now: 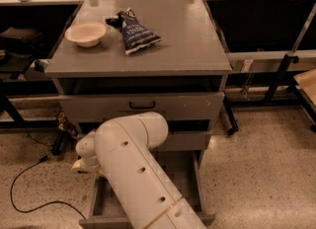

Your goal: Pick orange from bottom drawer and place on counter

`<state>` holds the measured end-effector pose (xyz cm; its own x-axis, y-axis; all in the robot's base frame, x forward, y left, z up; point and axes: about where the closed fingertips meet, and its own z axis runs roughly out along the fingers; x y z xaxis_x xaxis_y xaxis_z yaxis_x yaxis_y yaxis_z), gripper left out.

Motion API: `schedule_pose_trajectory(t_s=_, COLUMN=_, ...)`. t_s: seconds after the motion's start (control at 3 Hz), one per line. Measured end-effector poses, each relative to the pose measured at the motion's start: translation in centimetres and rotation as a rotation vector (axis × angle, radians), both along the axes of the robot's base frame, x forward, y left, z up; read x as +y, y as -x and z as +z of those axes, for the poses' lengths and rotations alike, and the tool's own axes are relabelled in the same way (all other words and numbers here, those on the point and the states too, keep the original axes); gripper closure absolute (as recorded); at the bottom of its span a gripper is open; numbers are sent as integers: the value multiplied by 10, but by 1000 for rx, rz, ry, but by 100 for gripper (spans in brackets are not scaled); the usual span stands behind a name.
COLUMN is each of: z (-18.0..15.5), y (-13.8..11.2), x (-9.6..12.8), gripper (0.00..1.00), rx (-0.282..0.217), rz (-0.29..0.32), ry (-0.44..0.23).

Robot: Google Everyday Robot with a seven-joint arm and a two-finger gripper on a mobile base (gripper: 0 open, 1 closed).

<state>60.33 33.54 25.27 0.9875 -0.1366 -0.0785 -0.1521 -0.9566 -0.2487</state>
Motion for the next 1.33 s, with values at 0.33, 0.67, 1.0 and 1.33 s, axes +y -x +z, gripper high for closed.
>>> schedule_pose_trajectory(t_s=0.33, z=7, y=-16, x=22, gripper=0, rx=-41, rz=-4, ry=-43)
schedule_pose_trajectory(t_s=0.67, z=20, y=-36, x=36, gripper=0, rx=-71, rz=-16, ry=-48)
schedule_pose_trajectory(t_s=1.0, z=20, y=-35, x=36, gripper=0, rx=-71, rz=-15, ry=-47)
schedule_pose_trajectory(t_s=1.33, z=13, y=-21, x=35, gripper=0, rx=-85, rz=1, ry=-25)
